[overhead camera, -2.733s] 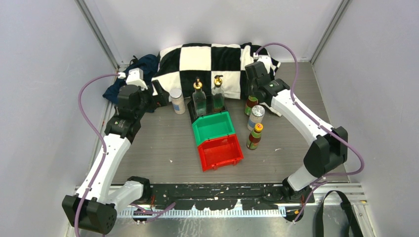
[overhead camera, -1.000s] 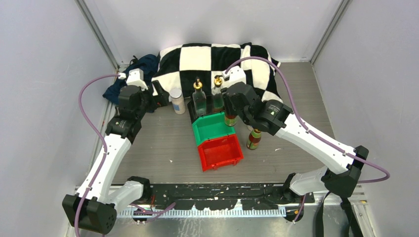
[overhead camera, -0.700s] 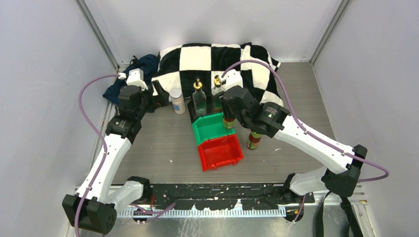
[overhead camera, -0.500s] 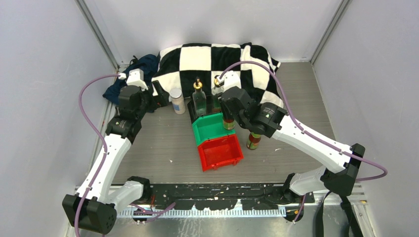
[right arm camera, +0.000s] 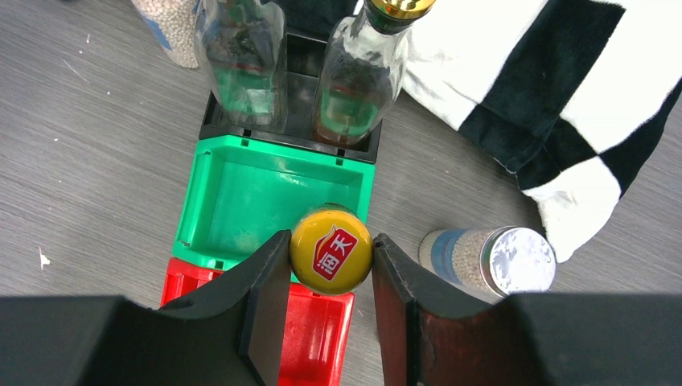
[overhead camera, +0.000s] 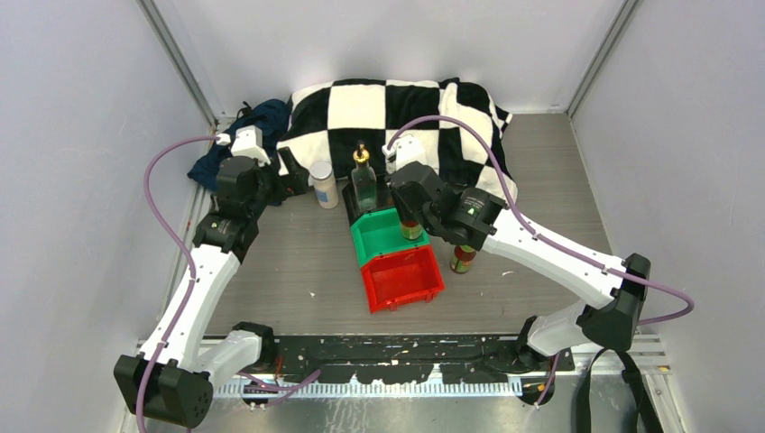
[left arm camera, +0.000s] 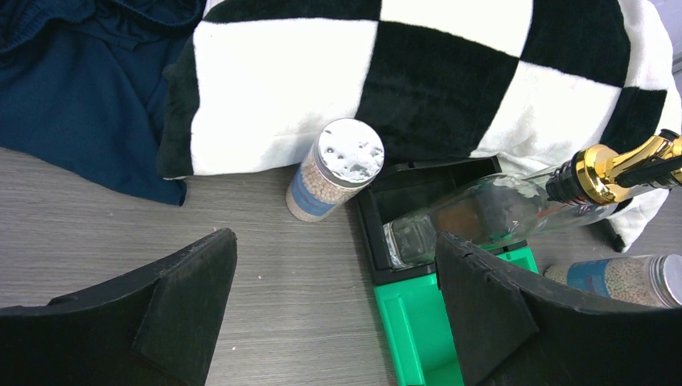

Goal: Organize the condiment bottles
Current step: Place the bottle in the storage box.

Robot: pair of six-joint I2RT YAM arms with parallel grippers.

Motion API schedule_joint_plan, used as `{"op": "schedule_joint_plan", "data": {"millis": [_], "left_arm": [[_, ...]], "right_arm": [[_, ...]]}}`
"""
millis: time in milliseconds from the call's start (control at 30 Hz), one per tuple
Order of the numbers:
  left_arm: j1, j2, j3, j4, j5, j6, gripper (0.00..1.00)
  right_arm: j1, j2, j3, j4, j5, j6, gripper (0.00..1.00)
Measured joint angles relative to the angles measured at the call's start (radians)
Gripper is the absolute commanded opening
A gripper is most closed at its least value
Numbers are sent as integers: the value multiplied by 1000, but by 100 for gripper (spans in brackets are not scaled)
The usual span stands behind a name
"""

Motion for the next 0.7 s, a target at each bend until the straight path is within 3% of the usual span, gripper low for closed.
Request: {"op": "schedule_joint_plan", "data": {"millis": [700], "left_arm": [[-1, 3, -1, 0, 0, 0, 94]], "right_arm": [[4, 26, -61, 90, -18, -25, 1]]}}
